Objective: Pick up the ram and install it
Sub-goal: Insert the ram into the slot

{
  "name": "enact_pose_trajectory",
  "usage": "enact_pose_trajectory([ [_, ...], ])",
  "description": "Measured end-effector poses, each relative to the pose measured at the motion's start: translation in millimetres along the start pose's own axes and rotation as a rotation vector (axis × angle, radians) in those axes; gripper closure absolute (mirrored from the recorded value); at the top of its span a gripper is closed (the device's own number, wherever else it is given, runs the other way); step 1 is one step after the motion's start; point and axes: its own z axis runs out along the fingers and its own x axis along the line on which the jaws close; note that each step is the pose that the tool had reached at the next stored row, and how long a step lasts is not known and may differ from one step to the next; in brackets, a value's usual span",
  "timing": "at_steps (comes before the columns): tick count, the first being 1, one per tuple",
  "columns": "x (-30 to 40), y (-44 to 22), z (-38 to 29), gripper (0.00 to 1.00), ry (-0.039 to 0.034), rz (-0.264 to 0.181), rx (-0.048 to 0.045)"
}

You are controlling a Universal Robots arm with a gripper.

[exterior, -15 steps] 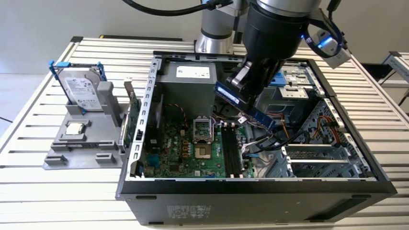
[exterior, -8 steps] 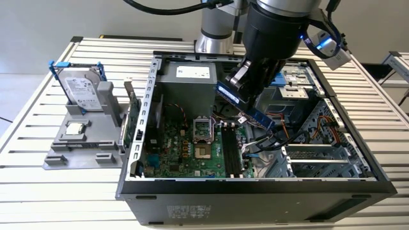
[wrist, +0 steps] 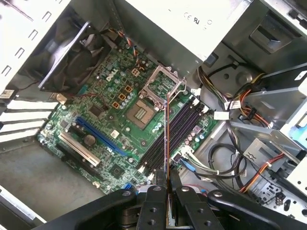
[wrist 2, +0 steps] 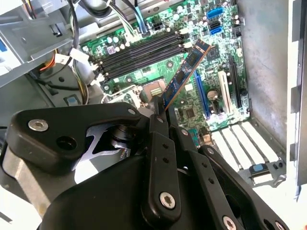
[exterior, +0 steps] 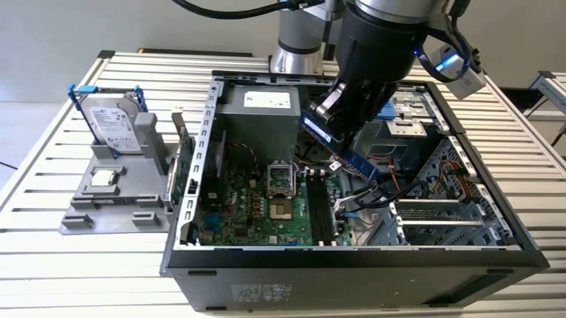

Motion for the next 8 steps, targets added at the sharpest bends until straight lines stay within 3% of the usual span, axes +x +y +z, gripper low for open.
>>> enact_pose_trajectory([
  [8, 0.0, 0.0, 0.0, 1.00, -0.0009, 0.054, -0.0013],
])
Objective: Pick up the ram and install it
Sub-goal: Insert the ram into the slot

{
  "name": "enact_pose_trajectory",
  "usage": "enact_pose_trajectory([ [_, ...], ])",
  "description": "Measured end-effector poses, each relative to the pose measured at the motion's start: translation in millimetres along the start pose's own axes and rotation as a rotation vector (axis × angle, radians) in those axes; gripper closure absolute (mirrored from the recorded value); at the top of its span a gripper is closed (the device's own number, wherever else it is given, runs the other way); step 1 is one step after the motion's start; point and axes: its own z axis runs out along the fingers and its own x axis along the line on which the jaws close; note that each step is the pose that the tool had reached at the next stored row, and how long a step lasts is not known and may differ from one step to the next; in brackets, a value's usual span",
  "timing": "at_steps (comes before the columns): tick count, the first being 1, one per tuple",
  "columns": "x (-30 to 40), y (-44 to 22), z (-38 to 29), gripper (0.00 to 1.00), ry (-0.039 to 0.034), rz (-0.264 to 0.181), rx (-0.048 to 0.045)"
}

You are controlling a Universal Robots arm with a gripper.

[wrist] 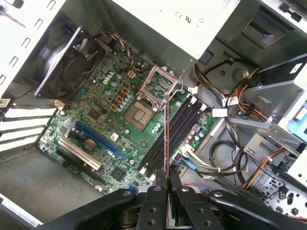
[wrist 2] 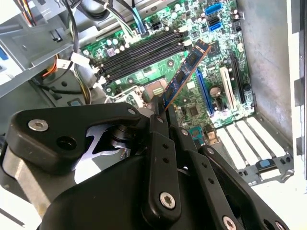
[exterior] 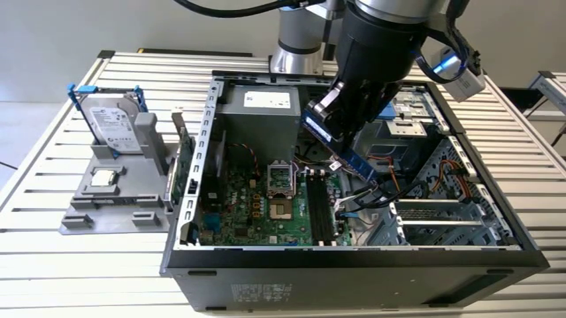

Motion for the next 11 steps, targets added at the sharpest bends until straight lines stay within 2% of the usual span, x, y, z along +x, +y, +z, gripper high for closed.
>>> enact_pose_trajectory([
  [11, 0.0, 0.0, 0.0, 1.00, -0.0010, 0.068, -0.0016],
])
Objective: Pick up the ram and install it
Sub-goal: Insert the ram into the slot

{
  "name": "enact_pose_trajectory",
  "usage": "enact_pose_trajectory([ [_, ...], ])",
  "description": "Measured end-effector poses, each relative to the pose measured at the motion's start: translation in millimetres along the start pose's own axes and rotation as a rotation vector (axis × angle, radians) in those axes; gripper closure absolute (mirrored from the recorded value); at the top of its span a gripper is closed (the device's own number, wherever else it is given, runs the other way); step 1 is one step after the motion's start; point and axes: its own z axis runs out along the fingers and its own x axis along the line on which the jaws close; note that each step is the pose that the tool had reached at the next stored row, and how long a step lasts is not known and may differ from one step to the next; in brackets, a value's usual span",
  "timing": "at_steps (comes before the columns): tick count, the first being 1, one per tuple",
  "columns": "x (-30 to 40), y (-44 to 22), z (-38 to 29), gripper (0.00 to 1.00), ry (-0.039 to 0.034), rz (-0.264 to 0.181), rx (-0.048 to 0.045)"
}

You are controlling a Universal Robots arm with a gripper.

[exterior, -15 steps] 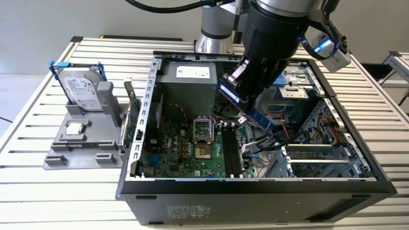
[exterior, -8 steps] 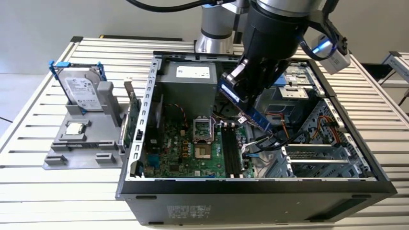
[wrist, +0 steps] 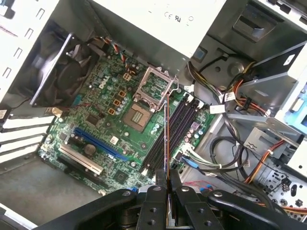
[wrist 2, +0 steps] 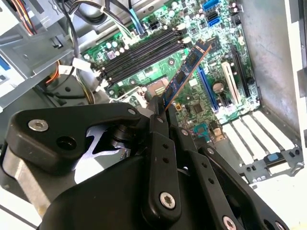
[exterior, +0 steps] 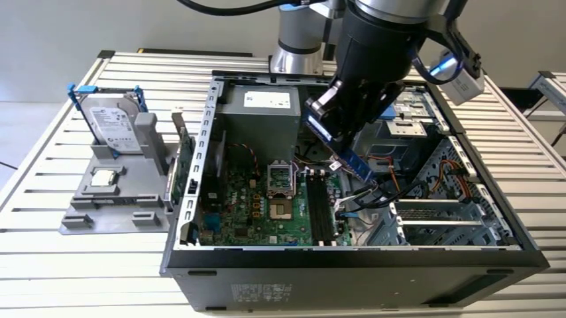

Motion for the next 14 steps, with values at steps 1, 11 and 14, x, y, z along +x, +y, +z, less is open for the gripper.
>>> enact_pose_trajectory([
  [1, 0.0, 0.0, 0.0, 1.00, -0.0001, 0.006, -0.0002],
  [11, 0.0, 0.0, 0.0, 1.00, -0.0012, 0.078, -0.0018],
  [14, 0.0, 0.0, 0.0, 1.00, -0.0016, 0.104, -0.0025],
])
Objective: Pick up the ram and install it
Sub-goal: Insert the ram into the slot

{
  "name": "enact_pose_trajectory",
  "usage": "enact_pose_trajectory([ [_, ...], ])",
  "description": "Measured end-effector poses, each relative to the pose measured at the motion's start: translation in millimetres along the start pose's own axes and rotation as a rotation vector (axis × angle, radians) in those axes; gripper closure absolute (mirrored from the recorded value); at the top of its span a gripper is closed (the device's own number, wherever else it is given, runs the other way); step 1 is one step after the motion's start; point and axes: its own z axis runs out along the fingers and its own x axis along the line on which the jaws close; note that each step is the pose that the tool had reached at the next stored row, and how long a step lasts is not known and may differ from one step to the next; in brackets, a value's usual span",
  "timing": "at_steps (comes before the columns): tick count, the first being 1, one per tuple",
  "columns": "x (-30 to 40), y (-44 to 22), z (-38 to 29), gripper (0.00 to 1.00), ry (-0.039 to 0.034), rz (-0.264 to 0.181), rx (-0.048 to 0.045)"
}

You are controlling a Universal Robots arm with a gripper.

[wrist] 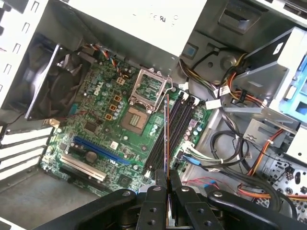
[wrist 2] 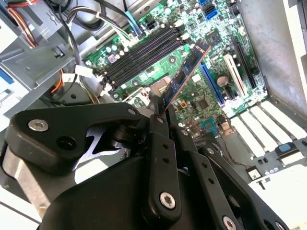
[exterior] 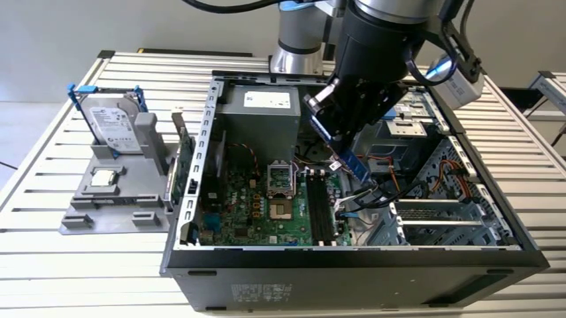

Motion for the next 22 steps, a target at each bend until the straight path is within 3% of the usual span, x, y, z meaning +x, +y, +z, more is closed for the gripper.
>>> enact_pose_trajectory([
  [22, 0.0, 0.0, 0.0, 1.00, -0.0030, 0.190, -0.0045],
])
